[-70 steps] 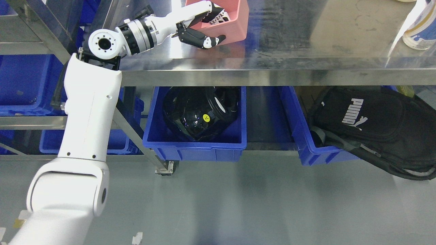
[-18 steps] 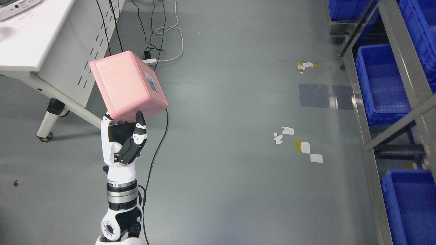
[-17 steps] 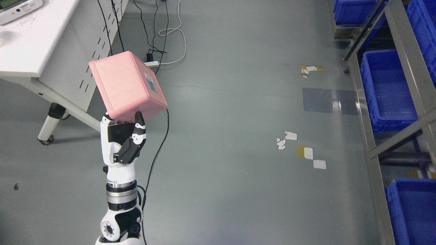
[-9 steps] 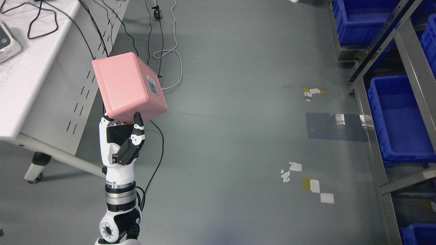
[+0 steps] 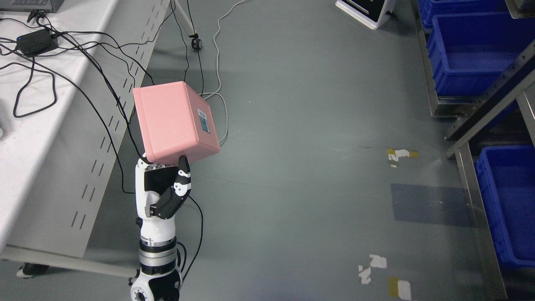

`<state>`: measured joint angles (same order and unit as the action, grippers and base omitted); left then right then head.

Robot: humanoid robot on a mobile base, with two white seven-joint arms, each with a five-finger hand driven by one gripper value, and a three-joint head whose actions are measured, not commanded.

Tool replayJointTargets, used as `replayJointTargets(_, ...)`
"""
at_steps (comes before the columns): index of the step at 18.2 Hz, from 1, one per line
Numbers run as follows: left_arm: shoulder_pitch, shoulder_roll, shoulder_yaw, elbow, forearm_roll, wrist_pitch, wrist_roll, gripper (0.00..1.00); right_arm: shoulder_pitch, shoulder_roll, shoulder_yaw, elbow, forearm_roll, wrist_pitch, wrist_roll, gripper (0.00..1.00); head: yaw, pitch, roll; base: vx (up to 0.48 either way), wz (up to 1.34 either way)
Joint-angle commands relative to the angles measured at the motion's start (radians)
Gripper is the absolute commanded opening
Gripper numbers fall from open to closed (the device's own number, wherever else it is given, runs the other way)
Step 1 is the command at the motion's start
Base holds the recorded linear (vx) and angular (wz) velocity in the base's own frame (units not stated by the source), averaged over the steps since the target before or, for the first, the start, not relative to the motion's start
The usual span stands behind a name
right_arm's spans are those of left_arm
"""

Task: Place storage box into left shelf container
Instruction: 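Hold the pink box up in the left hand while the robot turns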

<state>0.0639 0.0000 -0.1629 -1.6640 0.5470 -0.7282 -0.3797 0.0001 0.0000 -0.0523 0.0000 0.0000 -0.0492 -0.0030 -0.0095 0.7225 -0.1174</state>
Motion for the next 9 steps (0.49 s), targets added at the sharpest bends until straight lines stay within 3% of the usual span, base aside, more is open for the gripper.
replayJointTargets(1,0.034,0.017,-0.052,0.006,-0.001,-0.005,-0.002,0.06,-0.003,-0.017,0.0,-0.017,-0.021,0.0,0.0,1.0,0.0,0.0,0.0,0.523,0.18)
replayJointTargets(9,0.057,0.017,-0.059,0.03,-0.001,-0.011,-0.005,0.07,-0.003,-0.017,0.0,-0.017,-0.021,0.0,0.001,1.0,0.0,0.0,0.0,0.449,0.13)
